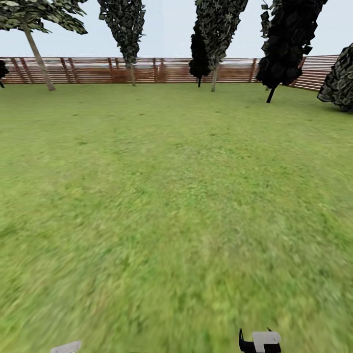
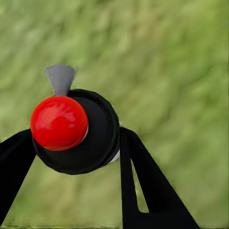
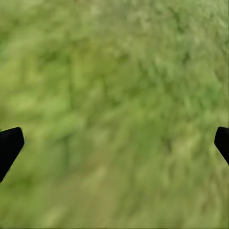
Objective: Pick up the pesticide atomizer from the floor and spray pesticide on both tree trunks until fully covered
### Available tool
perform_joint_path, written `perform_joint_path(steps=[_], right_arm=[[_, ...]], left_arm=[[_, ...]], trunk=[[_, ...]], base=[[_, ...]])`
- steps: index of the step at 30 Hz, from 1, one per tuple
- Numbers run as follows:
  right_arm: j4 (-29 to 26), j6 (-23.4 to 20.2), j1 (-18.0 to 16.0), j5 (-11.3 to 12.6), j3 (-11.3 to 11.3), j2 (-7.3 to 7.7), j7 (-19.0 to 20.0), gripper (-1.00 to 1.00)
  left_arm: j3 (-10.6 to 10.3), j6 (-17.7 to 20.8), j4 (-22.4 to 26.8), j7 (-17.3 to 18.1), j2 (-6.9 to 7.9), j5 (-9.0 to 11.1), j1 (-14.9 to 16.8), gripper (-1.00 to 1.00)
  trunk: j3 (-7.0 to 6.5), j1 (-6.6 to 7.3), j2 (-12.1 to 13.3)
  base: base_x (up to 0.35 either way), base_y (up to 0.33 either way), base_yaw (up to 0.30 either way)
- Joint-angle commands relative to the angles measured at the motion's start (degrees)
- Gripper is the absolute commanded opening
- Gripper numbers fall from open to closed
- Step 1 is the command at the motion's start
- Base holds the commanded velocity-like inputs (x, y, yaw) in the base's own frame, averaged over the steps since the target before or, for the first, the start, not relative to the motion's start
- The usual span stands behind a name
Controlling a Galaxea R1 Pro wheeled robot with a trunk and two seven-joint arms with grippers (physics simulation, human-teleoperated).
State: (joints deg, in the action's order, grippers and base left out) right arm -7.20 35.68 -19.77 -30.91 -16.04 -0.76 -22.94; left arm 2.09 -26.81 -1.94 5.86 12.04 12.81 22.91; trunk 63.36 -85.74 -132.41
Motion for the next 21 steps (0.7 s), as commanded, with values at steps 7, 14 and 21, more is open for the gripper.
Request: perform_joint_path(steps=[7, 14, 21], right_arm=[[0.0, 0.0, 0.0, 0.0, 0.0, -0.02, 0.0, 1.0], [0.0, 0.0, 0.0, 0.0, 0.0, 0.0, 0.0, 1.0], [0.0, 0.0, 0.0, 0.0, 0.0, 0.01, 0.0, 1.0]], left_arm=[[0.0, 0.0, 0.0, 0.0, 0.0, 0.0, 0.0, -1.0], [0.0, 0.0, 0.0, 0.0, 0.0, 0.0, 0.0, -1.0], [0.0, 0.0, 0.0, 0.0, 0.0, 0.0, 0.0, -1.0]], trunk=[[0.17, 0.0, 0.0], [0.35, 0.0, 0.0], [0.52, 0.0, 0.0]], base=[[0.0, 0.0, 0.276], [0.0, 0.0, 0.276], [0.0, 0.0, 0.276]])
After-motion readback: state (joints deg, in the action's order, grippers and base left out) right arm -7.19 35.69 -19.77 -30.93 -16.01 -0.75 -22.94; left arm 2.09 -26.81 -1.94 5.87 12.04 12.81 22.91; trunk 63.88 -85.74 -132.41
